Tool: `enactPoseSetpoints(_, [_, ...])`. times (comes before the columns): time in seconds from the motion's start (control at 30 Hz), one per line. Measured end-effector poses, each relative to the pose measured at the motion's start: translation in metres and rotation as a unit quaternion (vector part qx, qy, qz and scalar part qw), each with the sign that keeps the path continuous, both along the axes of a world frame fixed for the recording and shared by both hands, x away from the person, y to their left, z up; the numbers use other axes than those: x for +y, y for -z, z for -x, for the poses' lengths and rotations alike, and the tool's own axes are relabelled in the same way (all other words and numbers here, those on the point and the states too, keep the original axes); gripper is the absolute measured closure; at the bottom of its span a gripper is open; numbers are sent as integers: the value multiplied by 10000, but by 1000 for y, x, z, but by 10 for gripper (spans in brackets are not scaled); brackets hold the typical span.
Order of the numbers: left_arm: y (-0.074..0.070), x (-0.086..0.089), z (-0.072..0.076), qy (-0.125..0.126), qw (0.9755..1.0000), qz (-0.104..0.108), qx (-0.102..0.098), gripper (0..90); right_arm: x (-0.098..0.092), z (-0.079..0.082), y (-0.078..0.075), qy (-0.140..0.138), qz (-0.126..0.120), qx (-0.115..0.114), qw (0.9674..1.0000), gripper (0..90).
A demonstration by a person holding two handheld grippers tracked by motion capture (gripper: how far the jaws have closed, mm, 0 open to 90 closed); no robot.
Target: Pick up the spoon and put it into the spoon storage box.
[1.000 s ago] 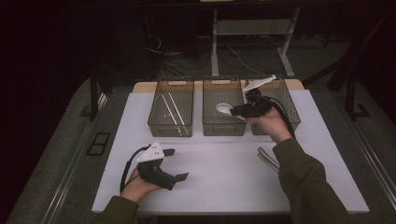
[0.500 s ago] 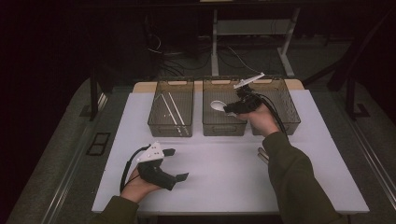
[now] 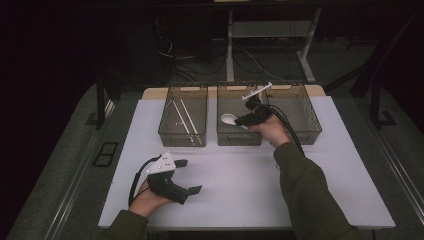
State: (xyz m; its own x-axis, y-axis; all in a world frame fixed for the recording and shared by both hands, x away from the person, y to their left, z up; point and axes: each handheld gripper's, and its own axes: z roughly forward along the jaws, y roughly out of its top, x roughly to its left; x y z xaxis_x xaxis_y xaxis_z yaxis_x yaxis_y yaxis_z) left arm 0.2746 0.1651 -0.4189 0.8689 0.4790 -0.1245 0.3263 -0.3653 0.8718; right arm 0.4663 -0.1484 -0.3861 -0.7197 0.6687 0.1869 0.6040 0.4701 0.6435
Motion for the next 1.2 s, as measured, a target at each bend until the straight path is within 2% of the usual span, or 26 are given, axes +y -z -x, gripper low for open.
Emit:
enactPoseSetpoints(0.33, [0,0,0,-4,10000,2,-5,0,6,0,9,-79,306,125,9994,827])
enactPoseSetpoints(0.5, [0,0,0,3,10000,3,-4,0,5,-1,10,-44,316,186,9993,816])
enactPoseSetpoints(0.6, [0,0,0,-2,10000,5,-5,0,4,-1,10,14,272,186,9995,759])
enactPoseSetpoints(0.7, [0,0,0,-3,10000,5,-7,0,2,-1,7,82,116,129,9998,718])
enactPoseSetpoints(0.93, [0,0,0,-7,10000,7,-7,0,-6,1,-5,173,-158,22,9997,642])
enactPoseSetpoints(1.07, [0,0,0,-8,10000,2,-2,0,-11,5,-13,214,-354,-25,9991,569])
enactPoseSetpoints(1.2, [0,0,0,-8,10000,-9,-10,0,-17,11,-20,202,-443,-88,9988,513])
